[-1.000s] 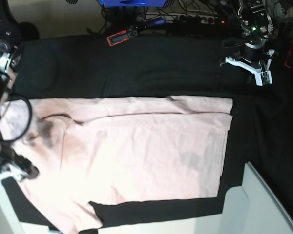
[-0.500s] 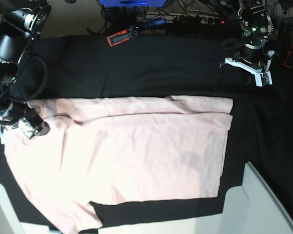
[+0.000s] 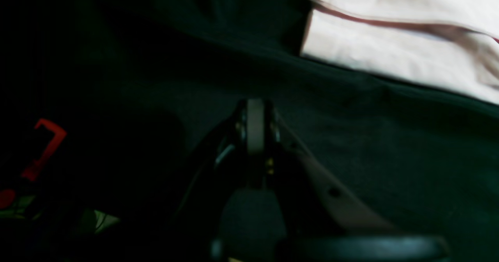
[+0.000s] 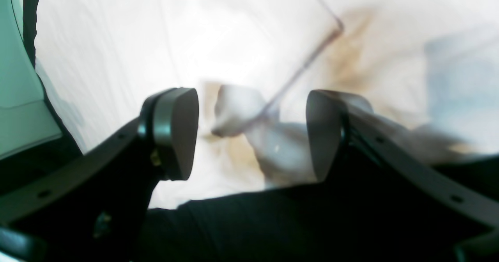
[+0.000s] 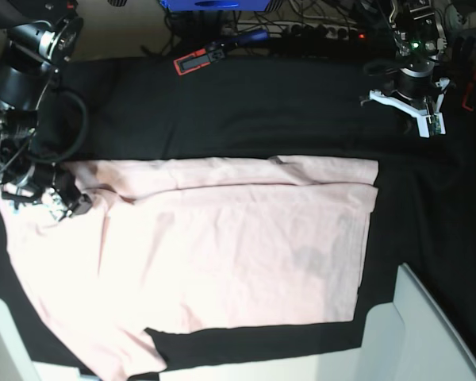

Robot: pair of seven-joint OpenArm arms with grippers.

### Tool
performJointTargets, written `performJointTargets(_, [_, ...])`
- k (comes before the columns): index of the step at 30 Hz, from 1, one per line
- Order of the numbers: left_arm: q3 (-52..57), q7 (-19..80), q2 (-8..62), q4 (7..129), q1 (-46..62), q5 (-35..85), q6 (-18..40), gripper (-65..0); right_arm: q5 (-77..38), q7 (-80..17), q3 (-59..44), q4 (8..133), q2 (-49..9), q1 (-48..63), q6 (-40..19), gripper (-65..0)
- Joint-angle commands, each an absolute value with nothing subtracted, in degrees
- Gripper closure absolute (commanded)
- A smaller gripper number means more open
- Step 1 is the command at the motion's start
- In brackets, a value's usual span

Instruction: Fold the T-shirt properly

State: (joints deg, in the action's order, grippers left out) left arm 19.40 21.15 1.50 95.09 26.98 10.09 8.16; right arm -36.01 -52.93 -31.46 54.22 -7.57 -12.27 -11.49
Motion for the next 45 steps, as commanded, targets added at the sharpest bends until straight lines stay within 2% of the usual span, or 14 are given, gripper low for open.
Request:
performJointTargets(1, [19.6,19.7,2.1,96.0,27.1,10.1,8.0,0.0,-36.9,-52.4,-31.3,54.5,-8.5,-13.8,-12.1,-40.0])
performJointTargets(6, [19.6,19.7,2.1,96.0,27.6,10.1,8.0,0.0,-36.9,-52.4,-31.3,52.5,-8.5,-15.6,-12.1,-39.9])
performJointTargets(8, [19.6,19.7,2.1,96.0,27.6,10.1,8.0,0.0,-36.9,-52.4,-31.3,52.5,-8.5,-16.0,-12.1,-36.9])
performJointTargets(18, [19.6,19.7,2.1,96.0,27.6,10.1,8.0,0.0,-36.9,-52.7,-31.3,50.9,-8.5,-16.7,-12.1,-0.3])
performJointTargets(26, [19.6,19.7,2.1,96.0,27.6,10.1,8.0,0.0,-36.9,-54.9,-31.3,50.9,-8.2,-20.9,-11.6,-0.3])
performJointTargets(30, [19.6,19.7,2.1,96.0,27.6,10.1,8.0,0.0,-37.0,-56.0,-31.3,50.9,-8.0,-23.1,-7.6,-0.3])
performJointTargets(37, [19.6,19.7,2.0,96.0,27.6,10.1,8.0,0.0,-37.0,-56.0,-31.2,50.9,-5.7,-25.2,-4.4,-0.3])
performJointTargets(45, [19.6,19.7,2.0,96.0,27.6,10.1,8.0,0.0,-37.3,-52.5,-24.0,47.6,-4.5,-27.7,-4.4,-0.3])
